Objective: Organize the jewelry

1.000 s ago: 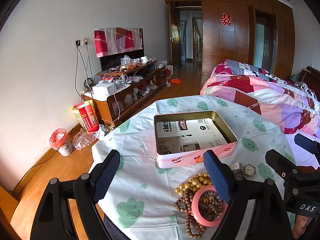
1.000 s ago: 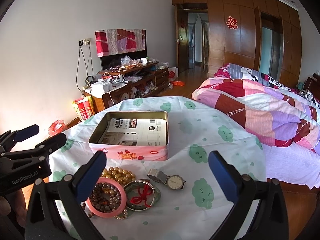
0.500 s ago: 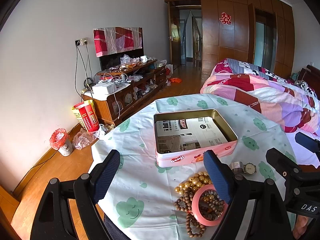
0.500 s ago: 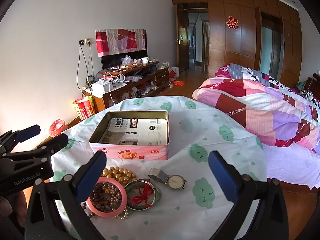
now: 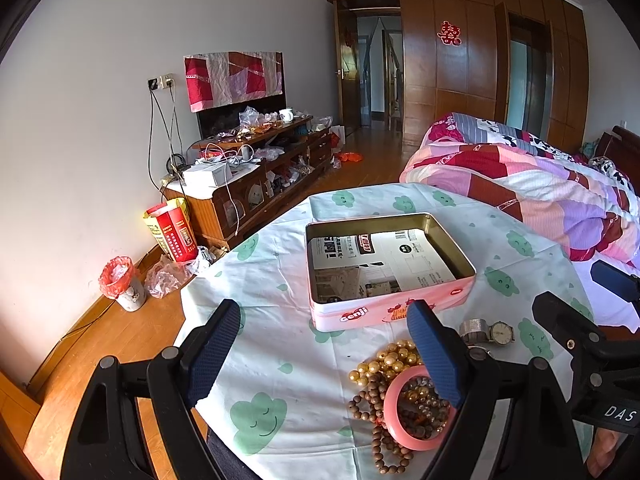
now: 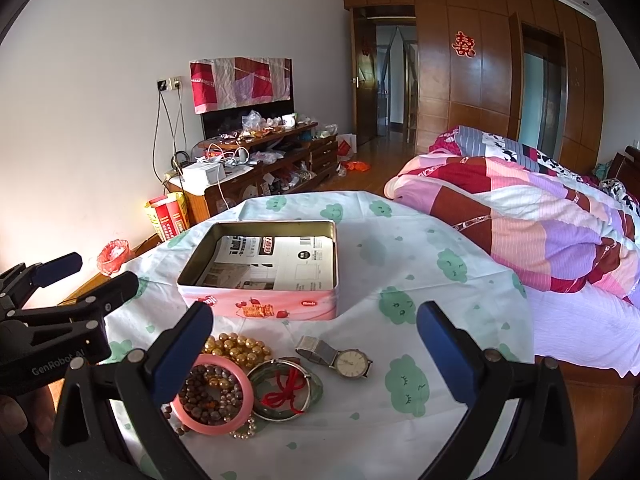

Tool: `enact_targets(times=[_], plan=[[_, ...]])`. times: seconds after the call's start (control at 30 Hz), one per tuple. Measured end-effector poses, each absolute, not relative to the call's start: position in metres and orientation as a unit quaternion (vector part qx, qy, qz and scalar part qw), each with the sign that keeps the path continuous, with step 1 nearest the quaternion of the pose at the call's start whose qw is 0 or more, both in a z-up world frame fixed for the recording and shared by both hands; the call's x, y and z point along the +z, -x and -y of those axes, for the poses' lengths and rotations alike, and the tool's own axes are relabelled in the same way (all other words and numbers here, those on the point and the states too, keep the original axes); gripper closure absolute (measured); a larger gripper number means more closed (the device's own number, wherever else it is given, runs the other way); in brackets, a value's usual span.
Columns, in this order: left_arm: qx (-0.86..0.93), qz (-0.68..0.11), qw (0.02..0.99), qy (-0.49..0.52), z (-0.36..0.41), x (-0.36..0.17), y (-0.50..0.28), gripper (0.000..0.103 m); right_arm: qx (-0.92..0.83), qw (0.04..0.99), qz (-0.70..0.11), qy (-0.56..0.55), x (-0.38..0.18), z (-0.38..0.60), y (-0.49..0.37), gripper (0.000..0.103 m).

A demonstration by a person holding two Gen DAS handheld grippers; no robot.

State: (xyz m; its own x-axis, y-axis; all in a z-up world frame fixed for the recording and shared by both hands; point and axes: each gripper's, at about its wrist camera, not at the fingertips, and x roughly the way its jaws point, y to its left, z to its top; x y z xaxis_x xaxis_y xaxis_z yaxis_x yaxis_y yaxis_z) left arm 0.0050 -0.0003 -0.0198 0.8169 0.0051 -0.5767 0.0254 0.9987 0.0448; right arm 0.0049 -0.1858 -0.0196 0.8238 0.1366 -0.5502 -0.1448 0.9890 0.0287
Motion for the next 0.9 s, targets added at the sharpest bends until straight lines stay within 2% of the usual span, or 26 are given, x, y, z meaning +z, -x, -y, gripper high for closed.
enact_targets(times=[0.4,0.9], plan=[[-0.005,-0.321,0.946,-0.031,0.004,-0.031,-0.013,0.017,0.071,0.953,-0.295,0.008,-0.029,0.185,-0.005,0.000],[-0.059,-0.389,0.917,-0.064,0.026,-0.089,-0.019,0.018,0.051,0.940,-0.337,0.002,-0.082,0.205,-0.018,0.000]])
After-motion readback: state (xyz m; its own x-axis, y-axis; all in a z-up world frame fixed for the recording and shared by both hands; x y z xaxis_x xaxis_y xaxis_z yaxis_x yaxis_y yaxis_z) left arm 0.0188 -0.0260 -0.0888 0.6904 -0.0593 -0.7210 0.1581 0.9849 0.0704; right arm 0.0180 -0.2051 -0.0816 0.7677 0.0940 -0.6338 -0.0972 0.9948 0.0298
